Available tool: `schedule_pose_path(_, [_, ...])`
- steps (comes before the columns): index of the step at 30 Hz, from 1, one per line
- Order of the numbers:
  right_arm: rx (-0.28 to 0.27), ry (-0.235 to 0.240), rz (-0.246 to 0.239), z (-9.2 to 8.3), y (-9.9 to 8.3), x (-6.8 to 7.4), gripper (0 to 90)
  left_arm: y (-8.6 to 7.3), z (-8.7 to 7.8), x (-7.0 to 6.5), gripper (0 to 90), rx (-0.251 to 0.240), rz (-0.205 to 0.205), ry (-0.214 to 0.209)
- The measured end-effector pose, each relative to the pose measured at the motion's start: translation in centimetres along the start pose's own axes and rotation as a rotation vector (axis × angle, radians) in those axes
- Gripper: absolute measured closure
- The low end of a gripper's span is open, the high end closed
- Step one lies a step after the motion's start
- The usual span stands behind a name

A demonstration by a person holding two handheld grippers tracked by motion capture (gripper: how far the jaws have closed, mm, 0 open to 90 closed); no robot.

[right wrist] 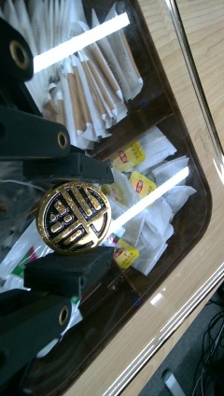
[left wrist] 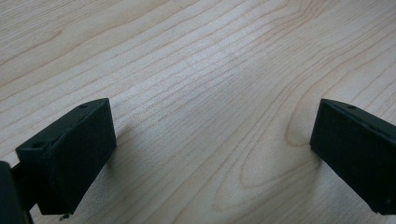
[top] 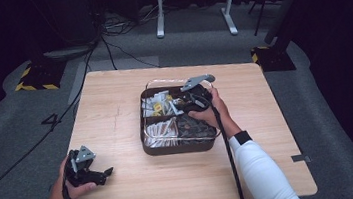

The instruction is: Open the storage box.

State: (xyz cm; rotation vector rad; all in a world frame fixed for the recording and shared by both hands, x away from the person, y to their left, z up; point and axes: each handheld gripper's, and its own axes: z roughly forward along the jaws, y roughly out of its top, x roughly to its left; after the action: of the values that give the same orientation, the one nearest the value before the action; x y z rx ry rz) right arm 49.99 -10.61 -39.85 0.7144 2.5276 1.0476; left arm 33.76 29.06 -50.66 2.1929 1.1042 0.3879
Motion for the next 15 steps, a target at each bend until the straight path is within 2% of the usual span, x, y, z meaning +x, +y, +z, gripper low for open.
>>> schedule_pose_path(15, [-0.007, -0.034, 0.014, -3.3, -1.5, -1.8, 59.5, 0.0, 0.0, 0.0, 0.5, 0.000, 0.000, 0.001])
